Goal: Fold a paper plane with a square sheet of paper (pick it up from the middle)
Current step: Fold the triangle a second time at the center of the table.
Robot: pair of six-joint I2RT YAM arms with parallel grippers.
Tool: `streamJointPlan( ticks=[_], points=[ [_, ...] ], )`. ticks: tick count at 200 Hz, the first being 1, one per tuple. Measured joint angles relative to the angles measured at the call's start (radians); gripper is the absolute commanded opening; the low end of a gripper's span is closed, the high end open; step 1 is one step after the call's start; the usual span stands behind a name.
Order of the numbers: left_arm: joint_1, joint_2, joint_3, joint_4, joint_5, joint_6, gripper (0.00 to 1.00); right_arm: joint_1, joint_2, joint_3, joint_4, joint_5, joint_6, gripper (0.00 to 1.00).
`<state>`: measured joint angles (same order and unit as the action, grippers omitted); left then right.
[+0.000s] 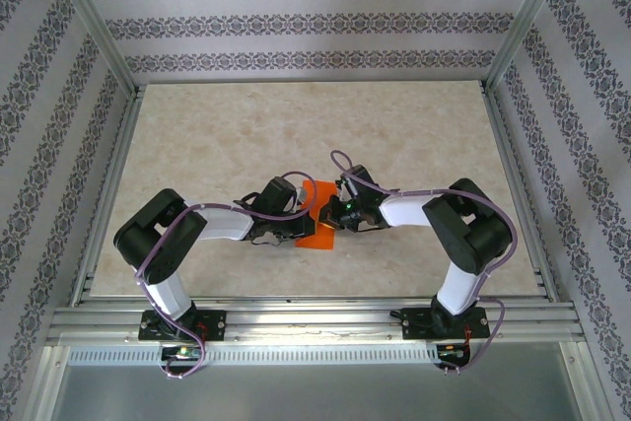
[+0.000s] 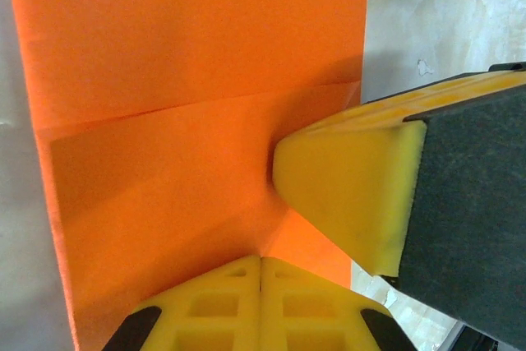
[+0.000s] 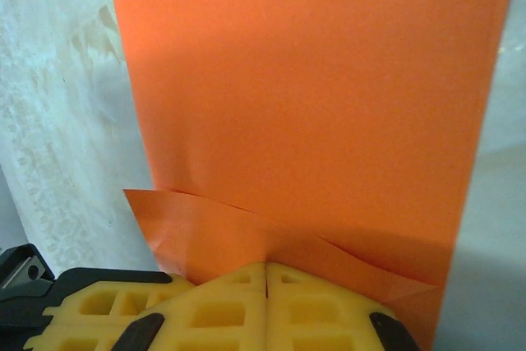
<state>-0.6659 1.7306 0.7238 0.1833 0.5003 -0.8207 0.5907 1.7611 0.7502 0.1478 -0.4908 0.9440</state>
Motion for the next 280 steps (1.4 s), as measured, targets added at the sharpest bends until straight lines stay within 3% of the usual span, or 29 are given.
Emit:
streamJointPlan(
  ticks=[163,220,252,280],
  points=[
    [0.014,-0.173,-0.161,-0.062,-0.009,0.008,0.0,-0.013,0.0,-0.009,0.011,-0.023,-0.003,0.0],
    [0.02,-0.337,-0.241,-0.188,-0.044,0.008,0.0,-0.031,0.0,-0.008,0.011,-0.023,-0.01,0.0],
    [0.02,-0.437,-0.218,-0.231,-0.069,0.017,0.01,-0.031,0.0,-0.001,0.0,-0.024,-0.033,0.0],
    [0.02,-0.385,-0.095,-0.23,-0.073,0.059,0.01,-0.032,0.0,0.019,-0.038,-0.027,-0.065,0.0]
  ],
)
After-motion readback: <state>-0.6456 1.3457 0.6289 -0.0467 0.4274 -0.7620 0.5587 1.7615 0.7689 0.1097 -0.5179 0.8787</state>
